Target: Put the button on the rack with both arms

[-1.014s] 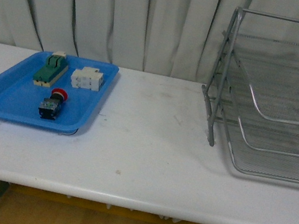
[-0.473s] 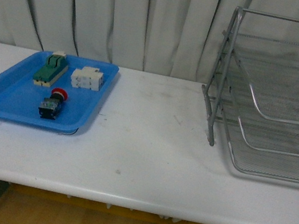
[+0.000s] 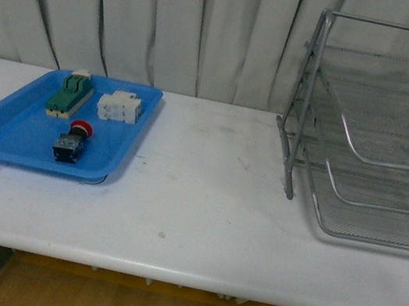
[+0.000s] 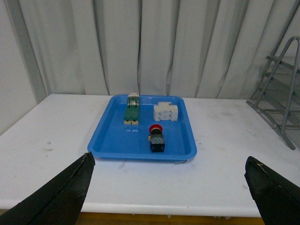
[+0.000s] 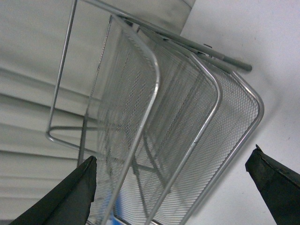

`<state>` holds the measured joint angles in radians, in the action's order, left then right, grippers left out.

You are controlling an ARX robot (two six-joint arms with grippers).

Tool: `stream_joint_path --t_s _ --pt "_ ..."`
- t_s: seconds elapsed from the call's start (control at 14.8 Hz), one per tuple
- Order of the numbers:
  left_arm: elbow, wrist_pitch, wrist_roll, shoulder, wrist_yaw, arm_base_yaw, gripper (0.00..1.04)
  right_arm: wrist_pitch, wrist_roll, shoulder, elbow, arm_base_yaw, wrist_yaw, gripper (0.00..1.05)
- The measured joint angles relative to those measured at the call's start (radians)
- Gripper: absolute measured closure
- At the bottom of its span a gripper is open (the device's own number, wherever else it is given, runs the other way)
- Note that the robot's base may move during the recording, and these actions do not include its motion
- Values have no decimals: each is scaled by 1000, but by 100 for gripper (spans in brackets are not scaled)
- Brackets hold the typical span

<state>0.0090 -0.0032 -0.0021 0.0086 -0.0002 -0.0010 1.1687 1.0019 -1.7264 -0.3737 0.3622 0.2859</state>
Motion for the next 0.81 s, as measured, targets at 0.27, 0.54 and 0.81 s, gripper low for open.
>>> stream_joint_path --t_s 0.27,0.54,0.81 --pt "0 0 0 0 0 0 7 114 447 -256 -32 -31 5 6" --pt "0 0 1 0 0 0 7 116 497 -333 -94 -113 -35 6" --pt "0 0 1 0 0 0 7 118 484 -353 -151 -163 -56 6"
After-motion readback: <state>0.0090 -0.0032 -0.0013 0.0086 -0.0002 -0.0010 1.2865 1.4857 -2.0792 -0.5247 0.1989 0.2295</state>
